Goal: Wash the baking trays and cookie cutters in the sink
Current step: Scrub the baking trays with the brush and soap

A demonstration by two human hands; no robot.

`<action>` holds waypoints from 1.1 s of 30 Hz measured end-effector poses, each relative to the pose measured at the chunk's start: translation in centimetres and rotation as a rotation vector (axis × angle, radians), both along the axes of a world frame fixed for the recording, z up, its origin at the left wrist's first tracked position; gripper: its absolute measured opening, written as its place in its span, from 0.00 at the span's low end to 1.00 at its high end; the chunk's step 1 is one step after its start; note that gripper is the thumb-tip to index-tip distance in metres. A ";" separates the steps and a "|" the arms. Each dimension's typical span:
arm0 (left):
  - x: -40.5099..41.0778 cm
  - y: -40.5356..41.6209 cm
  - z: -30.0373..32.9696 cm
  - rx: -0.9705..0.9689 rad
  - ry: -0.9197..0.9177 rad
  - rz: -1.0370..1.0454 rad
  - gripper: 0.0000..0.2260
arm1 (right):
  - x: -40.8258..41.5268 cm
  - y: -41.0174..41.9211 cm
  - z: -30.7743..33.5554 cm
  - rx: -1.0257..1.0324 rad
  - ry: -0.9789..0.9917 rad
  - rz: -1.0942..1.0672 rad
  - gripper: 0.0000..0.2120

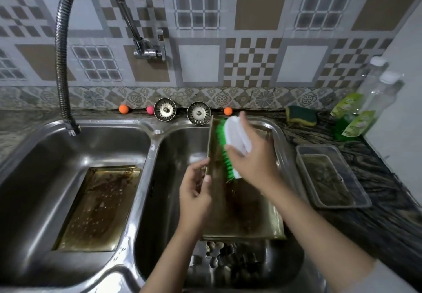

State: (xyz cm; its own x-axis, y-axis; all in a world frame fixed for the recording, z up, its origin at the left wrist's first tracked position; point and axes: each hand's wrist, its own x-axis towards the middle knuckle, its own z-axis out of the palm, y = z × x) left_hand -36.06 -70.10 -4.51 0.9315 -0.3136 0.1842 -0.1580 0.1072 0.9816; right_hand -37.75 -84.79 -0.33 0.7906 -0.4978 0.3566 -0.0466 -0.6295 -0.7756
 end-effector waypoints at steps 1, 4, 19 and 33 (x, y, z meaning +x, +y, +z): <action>0.3 0.1 0.0 -0.017 0.013 0.028 0.14 | -0.4 1.8 -0.2 -0.048 0.002 0.064 0.39; 2.7 1.9 0.1 -0.088 0.095 0.137 0.18 | -3.8 4.5 -2.2 -0.185 0.079 0.234 0.39; 4.5 4.1 0.6 -0.137 0.187 0.220 0.15 | -3.4 2.6 -3.6 -0.134 0.096 0.203 0.39; 3.6 4.5 1.1 -0.090 0.126 0.178 0.18 | -2.9 1.6 -3.7 -0.170 0.034 0.083 0.38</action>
State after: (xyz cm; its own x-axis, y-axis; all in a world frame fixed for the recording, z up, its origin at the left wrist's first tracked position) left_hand -32.41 -65.62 -3.45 0.9880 -0.1302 0.0833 -0.0595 0.1768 0.9824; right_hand -40.63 -83.19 -3.98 0.8394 -0.3654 0.4024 -0.0133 -0.7539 -0.6568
